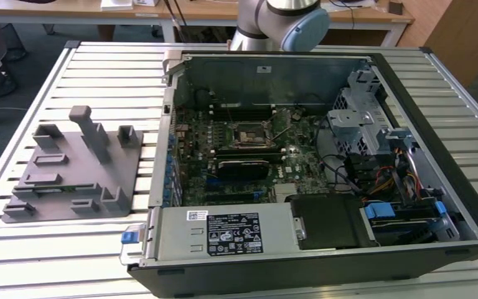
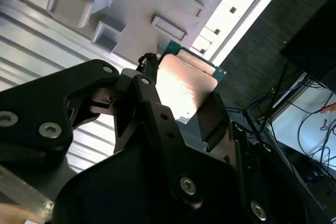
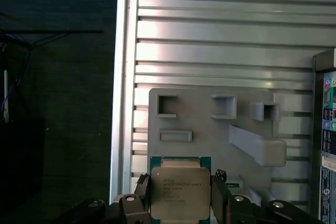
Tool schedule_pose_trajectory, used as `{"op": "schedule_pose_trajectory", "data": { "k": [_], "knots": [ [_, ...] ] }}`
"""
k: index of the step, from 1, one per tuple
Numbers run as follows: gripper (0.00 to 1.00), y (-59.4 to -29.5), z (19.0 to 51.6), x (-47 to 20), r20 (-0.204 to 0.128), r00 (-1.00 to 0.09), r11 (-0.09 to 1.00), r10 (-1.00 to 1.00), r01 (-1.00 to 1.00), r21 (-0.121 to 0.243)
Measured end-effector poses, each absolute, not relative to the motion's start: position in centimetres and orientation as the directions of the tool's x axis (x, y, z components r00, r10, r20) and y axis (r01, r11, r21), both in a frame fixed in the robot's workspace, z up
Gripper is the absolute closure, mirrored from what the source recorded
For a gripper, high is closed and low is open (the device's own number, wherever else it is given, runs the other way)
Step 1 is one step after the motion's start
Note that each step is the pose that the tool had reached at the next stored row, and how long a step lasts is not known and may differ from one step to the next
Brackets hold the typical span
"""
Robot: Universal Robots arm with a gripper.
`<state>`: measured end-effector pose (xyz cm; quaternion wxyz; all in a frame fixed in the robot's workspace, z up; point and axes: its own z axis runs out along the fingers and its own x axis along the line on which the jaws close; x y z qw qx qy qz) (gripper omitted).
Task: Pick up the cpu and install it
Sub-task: 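Pick up the cpu and move it towards the insertion slot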
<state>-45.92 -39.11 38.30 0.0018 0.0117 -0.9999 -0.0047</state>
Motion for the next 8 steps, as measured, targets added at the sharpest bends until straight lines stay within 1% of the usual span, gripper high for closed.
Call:
{"op": "schedule_pose_trajectory", "data": {
  "k": [8],
  "knots": [
    [0.46,-39.11,38.63,-45.72,0.004,-1.000,1.000,-0.023,-0.023,0.009]
  ]
}}
